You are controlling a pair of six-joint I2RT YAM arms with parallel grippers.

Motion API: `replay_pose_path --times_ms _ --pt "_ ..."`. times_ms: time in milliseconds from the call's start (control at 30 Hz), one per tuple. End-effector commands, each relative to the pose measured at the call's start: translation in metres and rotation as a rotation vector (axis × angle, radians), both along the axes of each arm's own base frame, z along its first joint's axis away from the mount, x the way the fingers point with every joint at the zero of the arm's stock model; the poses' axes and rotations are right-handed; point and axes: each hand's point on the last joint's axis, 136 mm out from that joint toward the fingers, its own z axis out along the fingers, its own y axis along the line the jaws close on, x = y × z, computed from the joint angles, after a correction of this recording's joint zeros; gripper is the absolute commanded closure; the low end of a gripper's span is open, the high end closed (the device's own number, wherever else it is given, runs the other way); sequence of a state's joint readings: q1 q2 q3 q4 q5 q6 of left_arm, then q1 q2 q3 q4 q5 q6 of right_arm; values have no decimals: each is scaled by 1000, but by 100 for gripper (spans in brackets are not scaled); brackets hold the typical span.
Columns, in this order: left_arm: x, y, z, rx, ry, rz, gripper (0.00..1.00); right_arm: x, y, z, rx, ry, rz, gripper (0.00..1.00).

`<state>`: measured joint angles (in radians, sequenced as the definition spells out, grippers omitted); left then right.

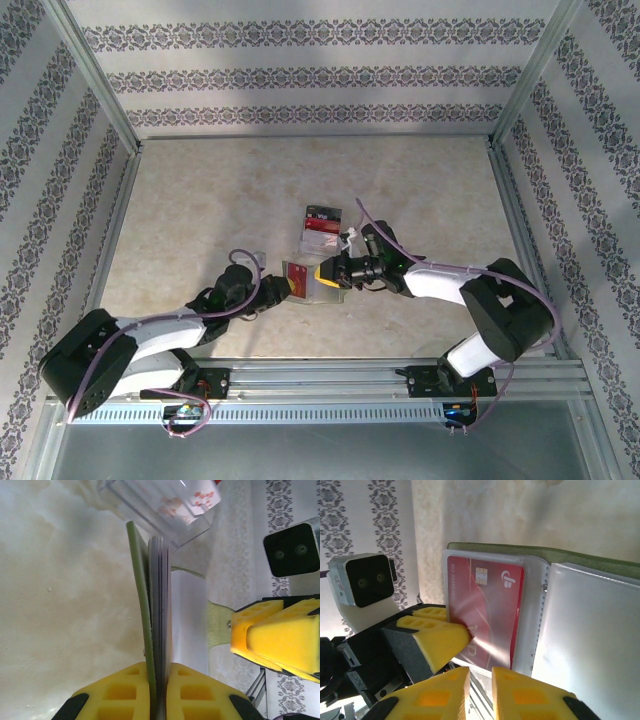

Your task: Take the credit cards out of the card holder

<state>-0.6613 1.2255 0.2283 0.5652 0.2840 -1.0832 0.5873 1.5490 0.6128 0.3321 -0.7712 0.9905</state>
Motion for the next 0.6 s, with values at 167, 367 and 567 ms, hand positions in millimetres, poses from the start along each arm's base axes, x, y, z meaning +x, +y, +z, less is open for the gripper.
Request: replay_pose_path --times_ms 167,367,567 --pt "3 -10 0 -46 -11 0 86 -3 -8 -37 -116 45 -35 85" --pt "-1 8 -5 43 -10 40 56 -6 -14 -52 -170 74 -37 85" --pt "-7 48 1 164 -2 104 41 -7 -17 -58 -206 78 -29 83"
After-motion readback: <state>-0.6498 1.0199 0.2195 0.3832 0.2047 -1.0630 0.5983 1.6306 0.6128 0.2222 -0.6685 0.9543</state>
